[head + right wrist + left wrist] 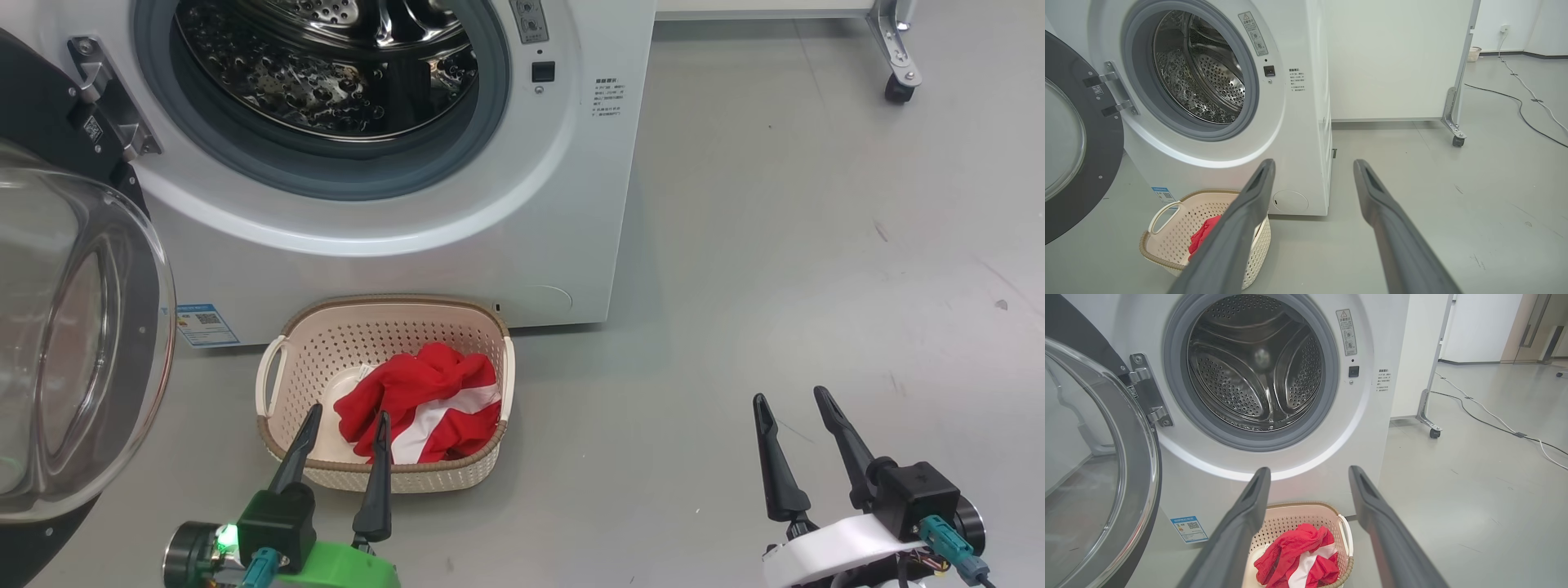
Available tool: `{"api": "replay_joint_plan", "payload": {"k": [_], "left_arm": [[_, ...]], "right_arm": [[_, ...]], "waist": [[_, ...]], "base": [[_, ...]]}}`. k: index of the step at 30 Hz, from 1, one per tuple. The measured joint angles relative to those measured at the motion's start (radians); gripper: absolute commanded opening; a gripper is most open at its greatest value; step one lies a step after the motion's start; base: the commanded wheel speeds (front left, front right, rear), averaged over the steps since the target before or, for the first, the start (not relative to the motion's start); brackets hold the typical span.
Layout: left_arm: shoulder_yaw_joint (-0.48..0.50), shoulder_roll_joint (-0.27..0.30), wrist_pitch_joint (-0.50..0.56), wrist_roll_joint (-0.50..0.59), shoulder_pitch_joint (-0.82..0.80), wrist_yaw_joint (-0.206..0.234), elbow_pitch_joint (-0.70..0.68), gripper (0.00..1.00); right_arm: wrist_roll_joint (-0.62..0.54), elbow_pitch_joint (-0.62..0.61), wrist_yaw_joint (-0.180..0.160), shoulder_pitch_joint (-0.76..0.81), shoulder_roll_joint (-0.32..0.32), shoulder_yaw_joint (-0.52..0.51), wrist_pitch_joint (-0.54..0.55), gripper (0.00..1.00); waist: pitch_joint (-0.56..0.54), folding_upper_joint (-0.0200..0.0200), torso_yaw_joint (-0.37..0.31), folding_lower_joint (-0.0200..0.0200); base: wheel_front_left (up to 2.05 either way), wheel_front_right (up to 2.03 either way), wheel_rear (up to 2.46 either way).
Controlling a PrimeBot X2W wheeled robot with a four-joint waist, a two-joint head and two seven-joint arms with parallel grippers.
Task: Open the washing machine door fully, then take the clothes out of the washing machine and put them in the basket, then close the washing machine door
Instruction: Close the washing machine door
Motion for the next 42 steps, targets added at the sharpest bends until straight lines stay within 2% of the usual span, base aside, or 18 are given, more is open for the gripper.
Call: {"api": "replay_joint_plan", "payload": {"k": [26,35,42], "left_arm": [[-0.020,0.000,0.014,0.000,0.000,0.000,0.004,1.00],[-0.026,0.000,0.025,0.000,-0.001,0.000,0.012,1.00],[-0.026,0.000,0.025,-0.003,-0.001,0.000,0.009,1.00]], "right_arm": [[0.000,0.000,-0.003,0.001,0.000,-0.002,0.000,1.00],[0.000,-0.002,-0.009,0.021,0.001,-0.010,0.000,1.00],[-0.001,-0.012,-0.009,0.036,0.001,-0.013,0.000,1.00]], "waist": [[-0.015,0.0000,0.016,0.0000],[-0.025,0.0000,0.069,0.0000],[-0.027,0.0000,0.153,0.0000]], "base": [[-0.03,0.03,0.00],[0.00,0.00,0.00],[0.00,0.00,0.00]]}}
